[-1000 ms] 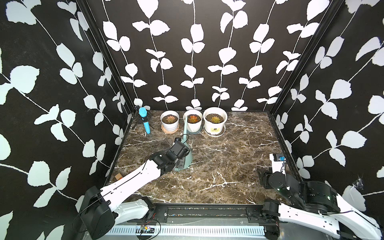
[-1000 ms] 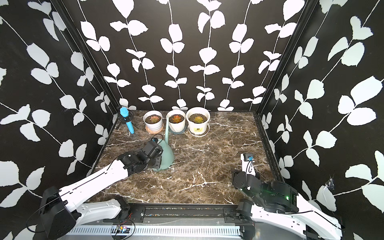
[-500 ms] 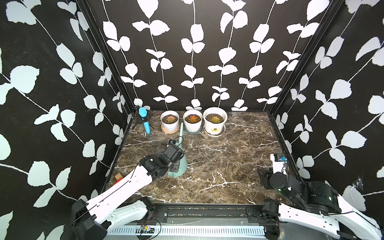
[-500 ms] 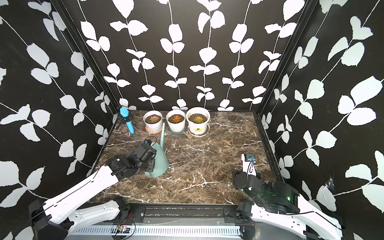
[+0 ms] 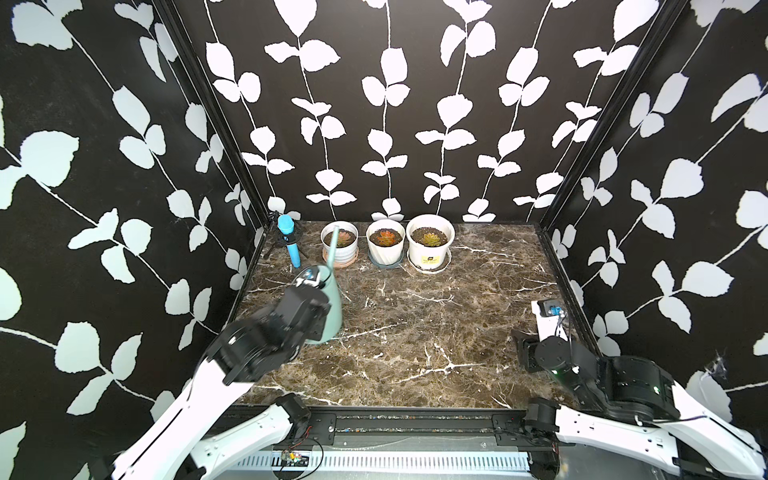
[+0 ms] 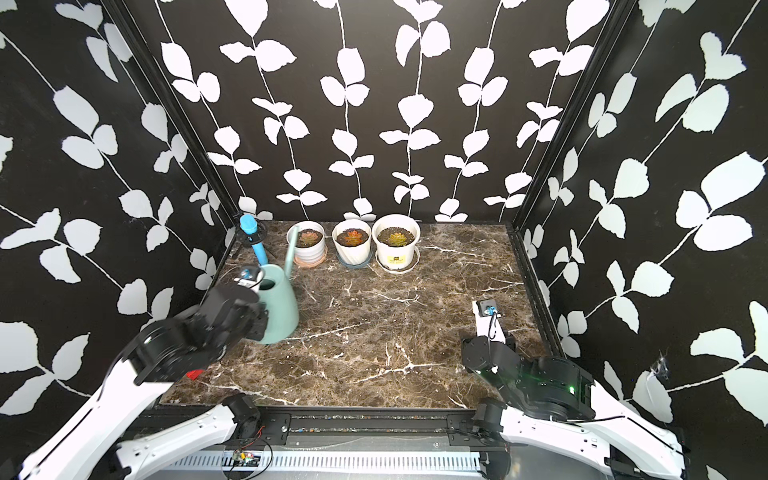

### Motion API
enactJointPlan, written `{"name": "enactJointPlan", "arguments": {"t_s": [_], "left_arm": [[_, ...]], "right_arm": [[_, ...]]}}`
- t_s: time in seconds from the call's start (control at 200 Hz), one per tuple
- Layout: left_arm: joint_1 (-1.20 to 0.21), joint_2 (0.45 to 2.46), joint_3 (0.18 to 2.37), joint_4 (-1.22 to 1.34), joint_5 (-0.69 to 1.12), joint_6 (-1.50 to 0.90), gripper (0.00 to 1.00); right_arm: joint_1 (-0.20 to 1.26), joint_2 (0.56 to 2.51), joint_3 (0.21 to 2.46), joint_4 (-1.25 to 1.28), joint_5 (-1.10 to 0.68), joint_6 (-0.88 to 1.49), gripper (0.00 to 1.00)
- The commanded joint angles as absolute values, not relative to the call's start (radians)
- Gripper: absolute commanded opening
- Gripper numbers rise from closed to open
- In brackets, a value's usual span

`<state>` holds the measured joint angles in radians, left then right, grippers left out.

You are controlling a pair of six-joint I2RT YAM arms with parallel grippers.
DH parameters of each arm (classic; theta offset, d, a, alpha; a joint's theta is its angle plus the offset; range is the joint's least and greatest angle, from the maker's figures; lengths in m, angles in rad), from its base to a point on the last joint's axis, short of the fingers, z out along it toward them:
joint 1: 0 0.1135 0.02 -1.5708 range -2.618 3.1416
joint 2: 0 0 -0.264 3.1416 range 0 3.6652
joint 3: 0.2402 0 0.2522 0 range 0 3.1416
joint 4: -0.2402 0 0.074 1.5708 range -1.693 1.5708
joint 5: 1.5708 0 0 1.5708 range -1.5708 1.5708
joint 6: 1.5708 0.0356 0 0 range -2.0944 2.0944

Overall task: Water the succulent around the soil edge
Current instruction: Water the soil of the potted plant with water.

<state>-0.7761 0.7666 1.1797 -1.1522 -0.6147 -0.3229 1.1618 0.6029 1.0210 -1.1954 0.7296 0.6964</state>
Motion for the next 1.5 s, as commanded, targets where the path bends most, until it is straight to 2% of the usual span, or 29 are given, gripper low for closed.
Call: {"name": "enactJointPlan", "arguments": {"t_s": [0.0,0.215,0.42,0.495,0.6,0.705,1.495], "left_arm": [[-0.77,0.713,1.133,-1.079,-0.755,-0.296,0.0],[-0.77,0.736,1.106,-1.058,-0.811,-0.255,0.0],[-0.754,0.822,1.131,-1.03,-0.76,-0.195,0.0],[-0.708,0.838,1.134,-1.023,-0.701,-0.179,0.0],[-0.567,0.857,1.141,-1.034,-0.576,-0.178,0.0],[-0.511,0.881,1.152,-1.05,-0.539,-0.177,0.0],[-0.416,1.0,1.173,-1.053,-0.469,-0.079,0.0]], "right_arm": [[1.154,0.635,1.063,-1.119,0.759,0.58,0.59],[1.128,0.672,1.036,-1.039,0.759,0.49,0.59],[1.078,0.709,1.008,-0.951,0.731,0.426,0.59],[1.063,0.732,1.006,-0.929,0.711,0.41,0.59],[1.048,0.75,1.006,-0.91,0.693,0.395,0.59],[1.037,0.753,1.006,-0.901,0.684,0.381,0.59],[0.985,0.758,0.971,-0.883,0.635,0.373,0.59]]}}
